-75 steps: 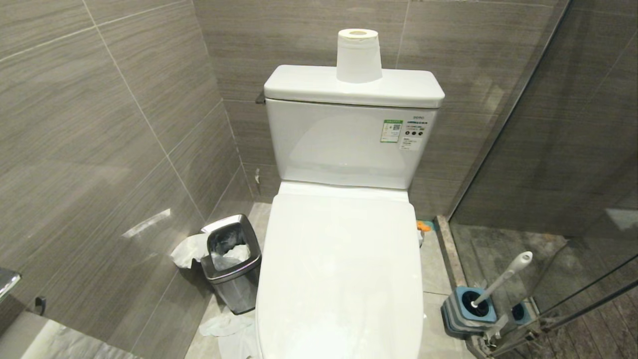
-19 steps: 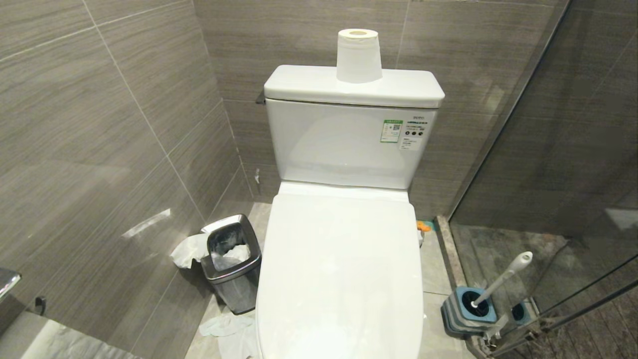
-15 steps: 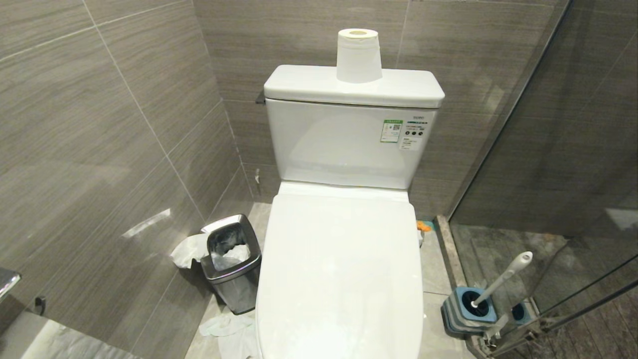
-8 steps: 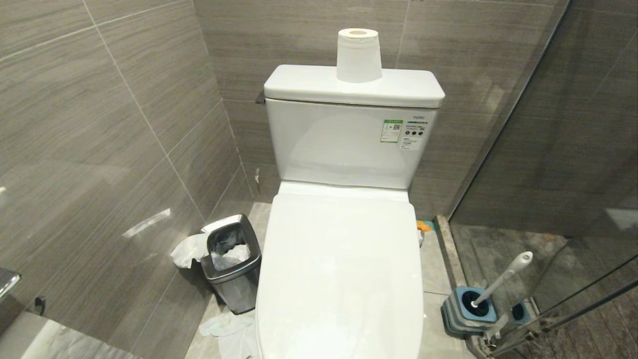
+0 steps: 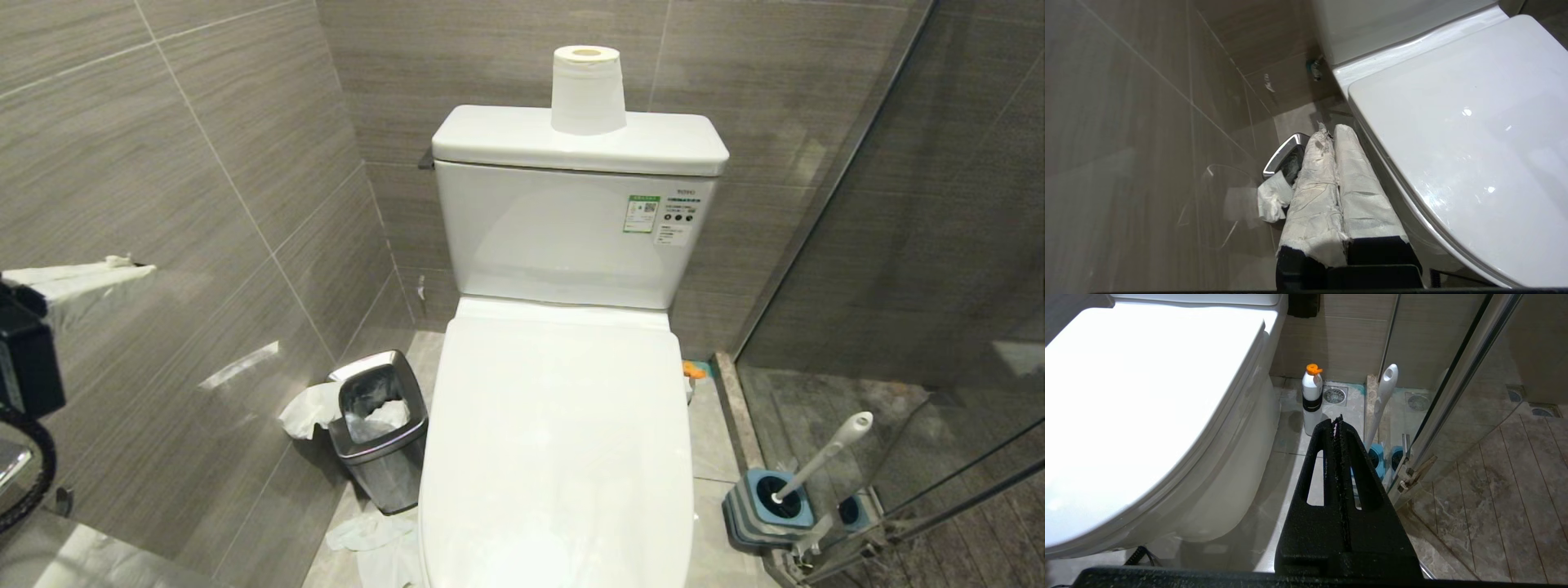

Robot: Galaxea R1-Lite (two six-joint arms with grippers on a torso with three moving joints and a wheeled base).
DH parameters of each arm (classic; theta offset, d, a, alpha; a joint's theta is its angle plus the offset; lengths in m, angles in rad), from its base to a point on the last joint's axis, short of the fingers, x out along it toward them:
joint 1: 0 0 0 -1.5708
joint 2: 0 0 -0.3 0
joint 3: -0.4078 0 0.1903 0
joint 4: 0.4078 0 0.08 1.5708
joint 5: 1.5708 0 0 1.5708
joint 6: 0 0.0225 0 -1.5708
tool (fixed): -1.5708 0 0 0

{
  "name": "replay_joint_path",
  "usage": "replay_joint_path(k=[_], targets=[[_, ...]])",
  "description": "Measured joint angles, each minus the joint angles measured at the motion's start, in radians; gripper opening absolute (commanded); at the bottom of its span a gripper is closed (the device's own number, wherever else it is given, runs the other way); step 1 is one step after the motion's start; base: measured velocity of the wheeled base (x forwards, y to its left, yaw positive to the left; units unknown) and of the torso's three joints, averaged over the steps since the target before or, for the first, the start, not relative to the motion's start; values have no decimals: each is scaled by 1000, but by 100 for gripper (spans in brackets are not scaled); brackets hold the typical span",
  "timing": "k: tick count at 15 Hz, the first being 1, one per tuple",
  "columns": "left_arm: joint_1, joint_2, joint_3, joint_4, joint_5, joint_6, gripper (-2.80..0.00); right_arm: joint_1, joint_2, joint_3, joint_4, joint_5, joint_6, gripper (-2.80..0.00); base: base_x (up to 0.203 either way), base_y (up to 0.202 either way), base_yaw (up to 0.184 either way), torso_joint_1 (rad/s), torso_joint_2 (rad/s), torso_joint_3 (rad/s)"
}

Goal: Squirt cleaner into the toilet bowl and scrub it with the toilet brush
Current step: Use the left hand to lift the toilet lid slightly

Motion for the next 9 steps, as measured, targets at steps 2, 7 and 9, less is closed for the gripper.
replay_joint_path(k=[2,7,9], targets=[[-17,86,-35,-2,5,-7,-280,0,0,0,0,0,1,-280,0,0,0,0,0,0],[-14,319,-106,-38,51,-11,-280,0,0,0,0,-1,1,-280,0,0,0,0,0,0],[11,421,-143,-49,57,-9,-280,0,0,0,0,-1,0,-280,0,0,0,0,0,0]])
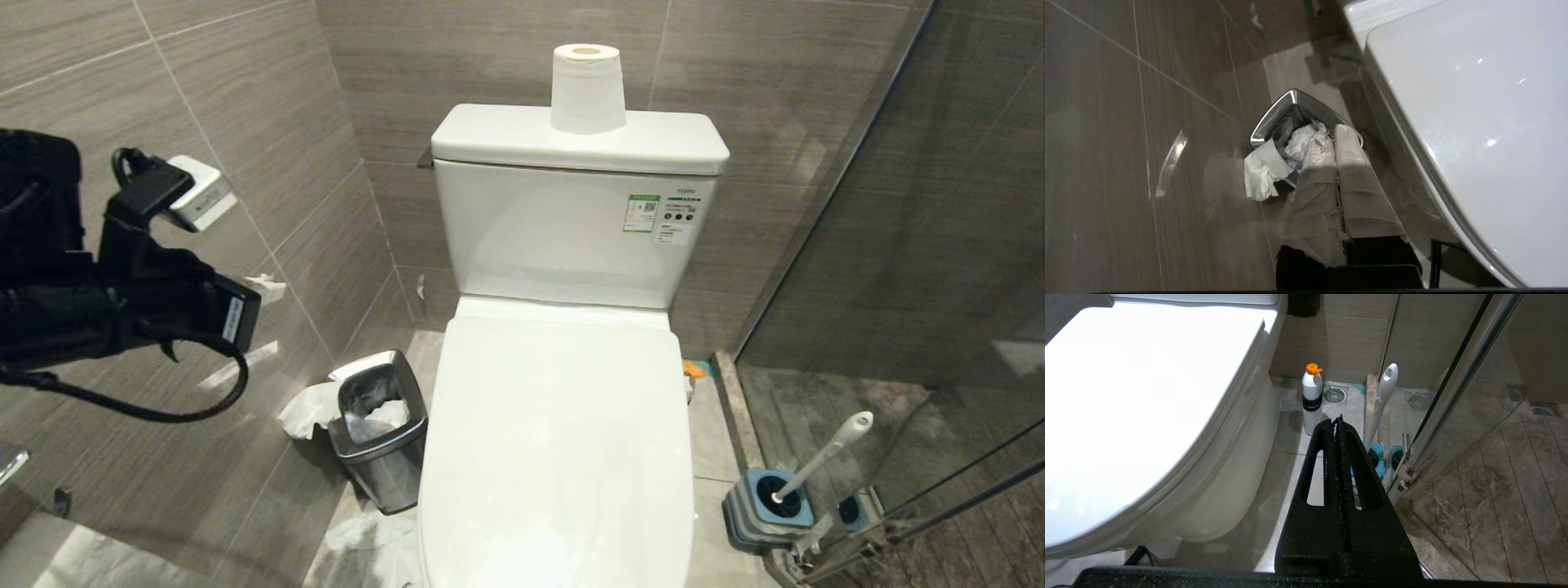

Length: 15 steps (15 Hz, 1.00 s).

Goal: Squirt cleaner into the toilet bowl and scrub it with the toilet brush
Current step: Use the left hand to lift the toilet lid slightly

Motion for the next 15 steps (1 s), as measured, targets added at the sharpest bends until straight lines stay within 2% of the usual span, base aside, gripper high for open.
replay_joint_path(k=[6,15], targets=[[66,253,-95,9,7,5,-280,0,0,0,0,0,0,-280,0,0,0,0,0,0],[96,465,-68,59,-11,1,-280,0,0,0,0,0,0,-280,0,0,0,0,0,0]])
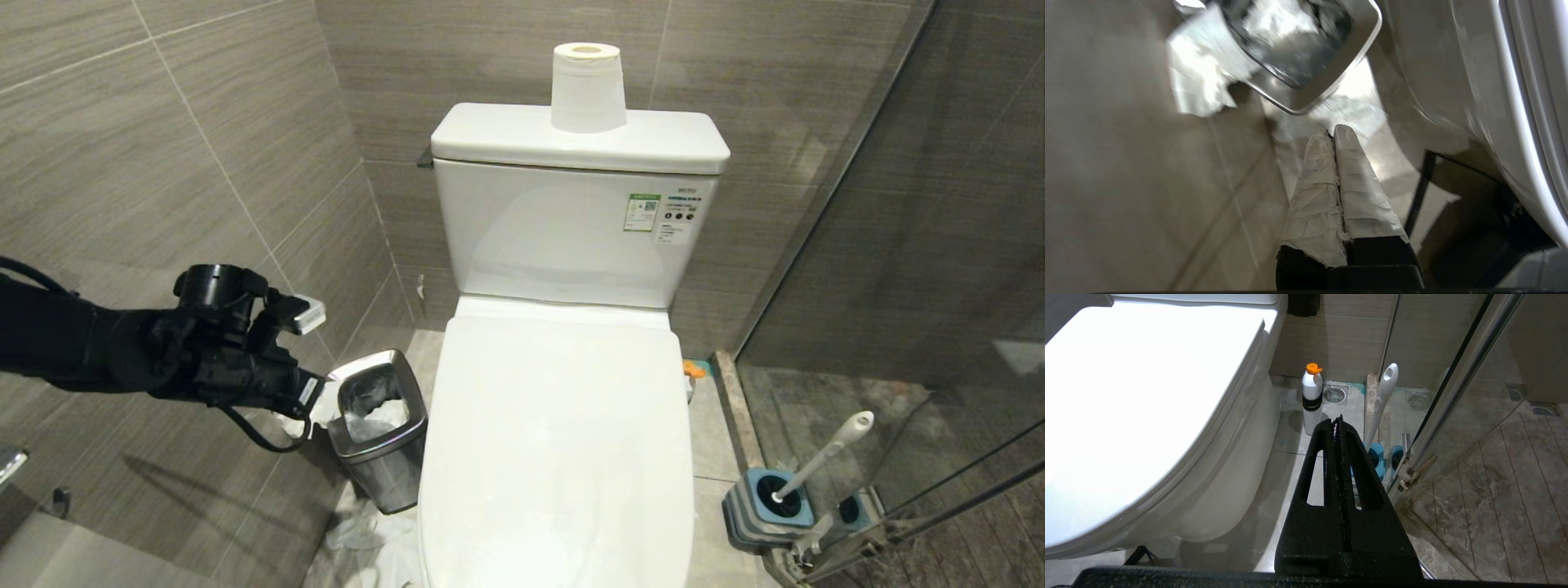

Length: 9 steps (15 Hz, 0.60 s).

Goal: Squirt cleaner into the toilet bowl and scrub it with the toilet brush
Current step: Use the left hand to lift the toilet lid slightly

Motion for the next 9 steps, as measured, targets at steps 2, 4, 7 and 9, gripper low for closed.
replay_joint_path(k=[2,4,7,9], targets=[[5,38,6,8,-63,-7,-280,0,0,0,0,0,0,-280,0,0,0,0,0,0],[13,73,15,8,-150,-30,-280,0,0,0,0,0,0,-280,0,0,0,0,0,0],[14,110,62,3,-312,-144,-280,0,0,0,0,0,0,-280,0,0,0,1,1,9],[14,126,107,-12,-400,-248,-280,0,0,0,0,0,0,-280,0,0,0,0,0,0]])
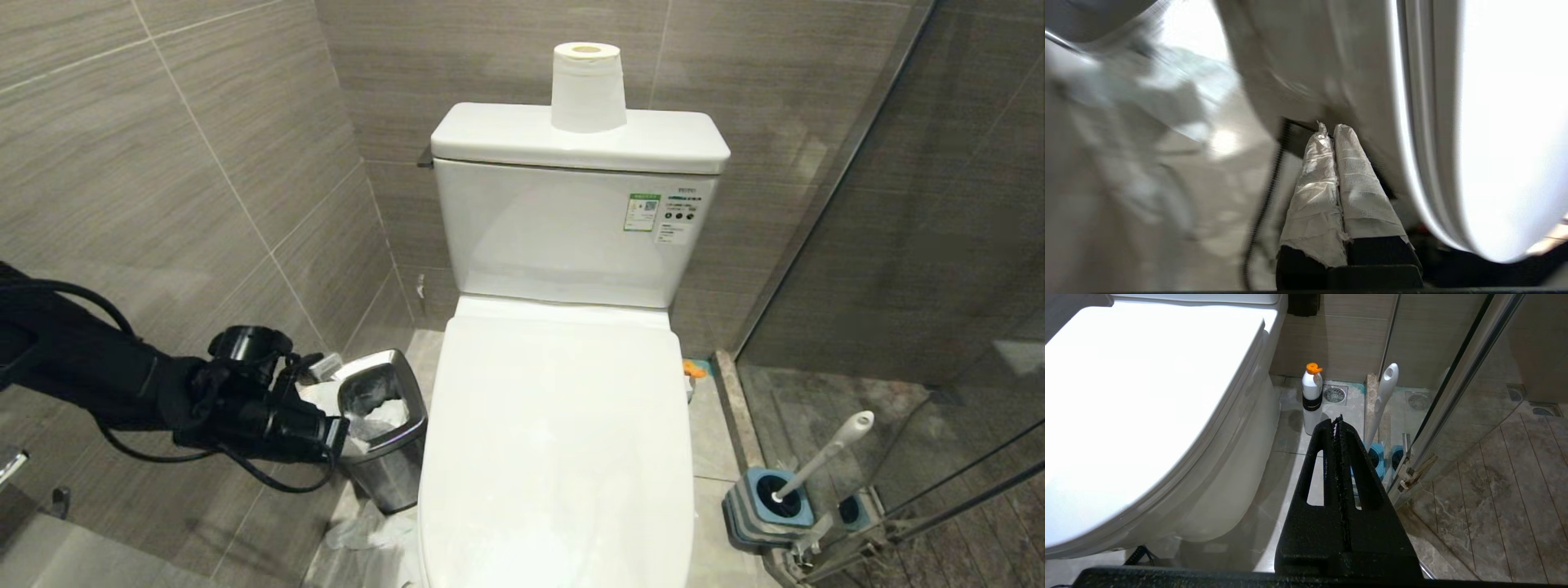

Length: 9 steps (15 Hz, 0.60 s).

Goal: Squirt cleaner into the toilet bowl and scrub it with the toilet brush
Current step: Use the left hand to lift the toilet lid slightly

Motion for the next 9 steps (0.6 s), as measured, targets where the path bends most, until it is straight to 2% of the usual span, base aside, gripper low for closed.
replay_joint_path(k=[1,4,7,9], targets=[[3,7,27,-26,-40,-41,-280,0,0,0,0,0,0,-280,0,0,0,0,0,0],[15,19,124,-133,-154,-72,-280,0,0,0,0,-1,0,-280,0,0,0,0,0,0],[39,24,229,-256,-171,-119,-280,0,0,0,0,-1,0,-280,0,0,0,0,0,0],[60,28,268,-311,-224,-147,-280,0,0,0,0,-1,0,-280,0,0,0,3,-1,16]])
